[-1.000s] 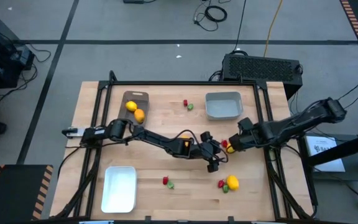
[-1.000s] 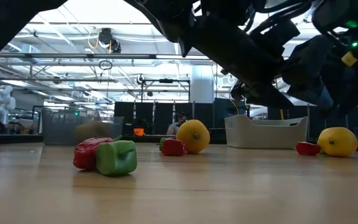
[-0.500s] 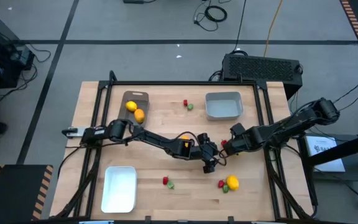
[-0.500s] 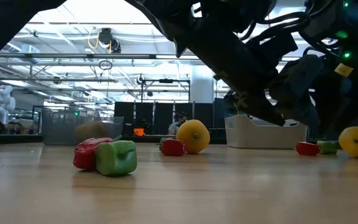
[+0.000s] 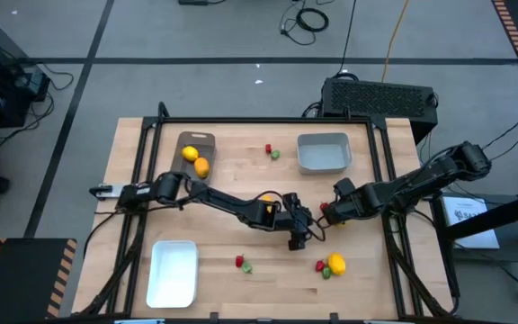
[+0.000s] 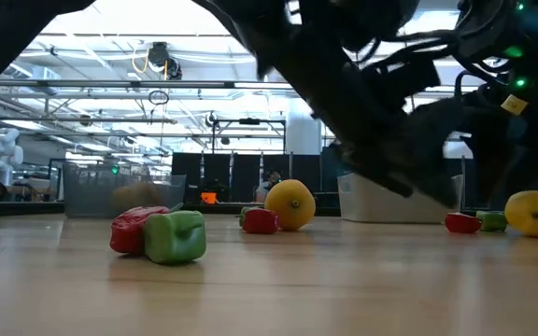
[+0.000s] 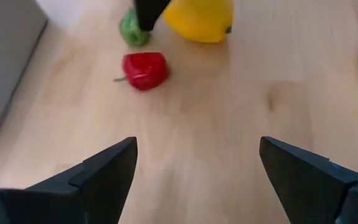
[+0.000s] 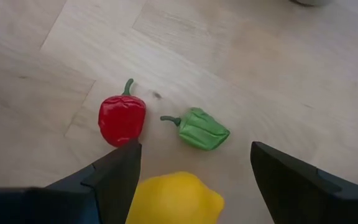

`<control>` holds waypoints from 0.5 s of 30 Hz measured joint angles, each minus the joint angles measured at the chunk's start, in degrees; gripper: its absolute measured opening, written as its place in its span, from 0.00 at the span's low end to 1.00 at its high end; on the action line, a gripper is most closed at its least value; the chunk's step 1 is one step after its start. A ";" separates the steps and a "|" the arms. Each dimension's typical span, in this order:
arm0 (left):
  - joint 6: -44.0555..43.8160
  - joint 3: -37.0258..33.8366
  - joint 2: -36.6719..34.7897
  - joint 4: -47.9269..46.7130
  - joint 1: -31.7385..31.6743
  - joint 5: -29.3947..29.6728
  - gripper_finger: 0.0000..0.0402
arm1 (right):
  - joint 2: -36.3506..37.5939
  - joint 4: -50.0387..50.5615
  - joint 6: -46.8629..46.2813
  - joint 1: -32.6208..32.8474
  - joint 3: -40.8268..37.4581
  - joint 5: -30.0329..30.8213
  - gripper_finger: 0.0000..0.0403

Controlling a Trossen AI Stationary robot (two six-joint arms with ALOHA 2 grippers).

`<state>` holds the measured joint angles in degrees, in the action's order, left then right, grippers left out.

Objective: Sort produce into baskets
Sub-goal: Put the lemon into the black bin

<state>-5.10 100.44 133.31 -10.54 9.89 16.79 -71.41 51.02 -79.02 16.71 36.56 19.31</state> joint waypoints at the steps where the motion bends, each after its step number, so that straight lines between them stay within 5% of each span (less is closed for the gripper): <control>1: 0.00 0.00 -0.89 -0.89 -0.07 0.12 0.86 | 0.02 -0.02 0.04 0.22 0.00 0.04 0.72; 7: -0.55 0.20 -8.70 -15.79 -0.17 8.60 0.86 | 0.04 -0.34 0.07 1.81 0.00 0.02 0.72; 15: -0.79 0.15 -13.52 -34.85 -0.71 8.85 0.86 | 0.06 -1.48 -1.21 4.08 0.00 0.04 0.72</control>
<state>-5.90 100.60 119.79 -45.39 9.18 25.65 -71.35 49.55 -80.23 20.79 36.56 19.35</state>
